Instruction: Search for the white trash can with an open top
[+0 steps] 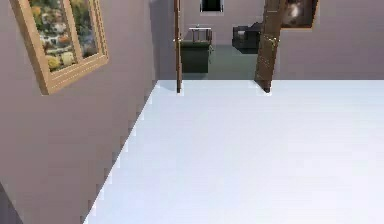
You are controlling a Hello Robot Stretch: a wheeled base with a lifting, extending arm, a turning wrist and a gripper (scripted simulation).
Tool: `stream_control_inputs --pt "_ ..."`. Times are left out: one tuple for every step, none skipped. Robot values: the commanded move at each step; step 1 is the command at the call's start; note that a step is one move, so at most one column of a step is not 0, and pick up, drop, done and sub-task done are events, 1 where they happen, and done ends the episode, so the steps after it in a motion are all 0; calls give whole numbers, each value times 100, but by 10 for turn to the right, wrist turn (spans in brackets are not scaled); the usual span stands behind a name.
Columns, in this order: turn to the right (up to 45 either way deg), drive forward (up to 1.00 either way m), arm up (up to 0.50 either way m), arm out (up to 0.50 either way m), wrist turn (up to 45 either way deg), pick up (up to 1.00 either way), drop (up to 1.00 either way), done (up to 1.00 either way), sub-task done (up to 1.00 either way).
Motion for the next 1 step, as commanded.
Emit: stream_control_inputs --pt "90 0 0 0 0 0 0 0 0"
